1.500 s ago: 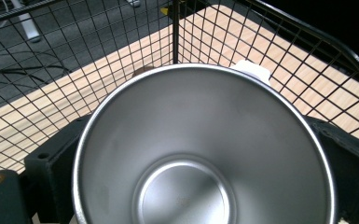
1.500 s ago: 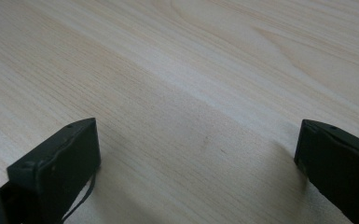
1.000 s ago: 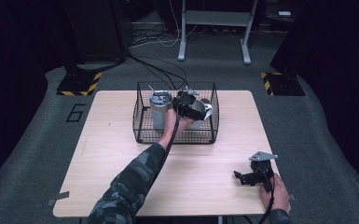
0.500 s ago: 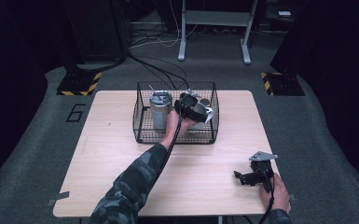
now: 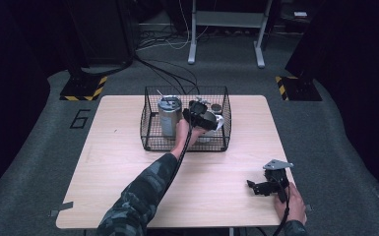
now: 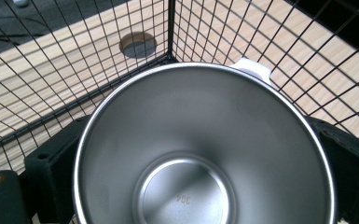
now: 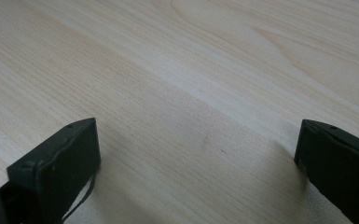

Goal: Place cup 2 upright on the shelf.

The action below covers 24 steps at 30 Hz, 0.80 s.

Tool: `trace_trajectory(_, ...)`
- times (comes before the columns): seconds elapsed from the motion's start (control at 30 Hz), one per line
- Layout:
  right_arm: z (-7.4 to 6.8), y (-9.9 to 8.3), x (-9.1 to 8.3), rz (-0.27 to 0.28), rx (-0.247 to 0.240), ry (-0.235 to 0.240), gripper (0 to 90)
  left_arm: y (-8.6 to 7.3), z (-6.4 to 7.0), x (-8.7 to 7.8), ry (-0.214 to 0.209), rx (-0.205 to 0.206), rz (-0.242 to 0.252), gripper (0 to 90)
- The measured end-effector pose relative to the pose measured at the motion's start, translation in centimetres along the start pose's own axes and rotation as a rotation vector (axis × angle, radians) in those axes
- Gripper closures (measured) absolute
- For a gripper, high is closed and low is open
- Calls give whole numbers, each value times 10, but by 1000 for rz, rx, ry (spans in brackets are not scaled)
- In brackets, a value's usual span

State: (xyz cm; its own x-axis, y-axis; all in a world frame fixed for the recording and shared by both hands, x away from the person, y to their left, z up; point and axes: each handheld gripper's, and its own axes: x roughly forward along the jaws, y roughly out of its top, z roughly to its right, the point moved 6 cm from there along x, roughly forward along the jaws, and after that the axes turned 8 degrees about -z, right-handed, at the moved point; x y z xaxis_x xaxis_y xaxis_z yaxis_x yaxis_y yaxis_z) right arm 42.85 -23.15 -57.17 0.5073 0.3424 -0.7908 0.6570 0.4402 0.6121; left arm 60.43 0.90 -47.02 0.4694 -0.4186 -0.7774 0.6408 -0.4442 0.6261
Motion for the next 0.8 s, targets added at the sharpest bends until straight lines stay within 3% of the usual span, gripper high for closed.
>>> trace_trajectory(0.27,0,0,0,0,-5,3,0,-2,0,2,10,-7,-1,57)
trace_trajectory(0.8,0,0,0,-1,-2,0,0,-4,0,8,30,-21,-58,55)
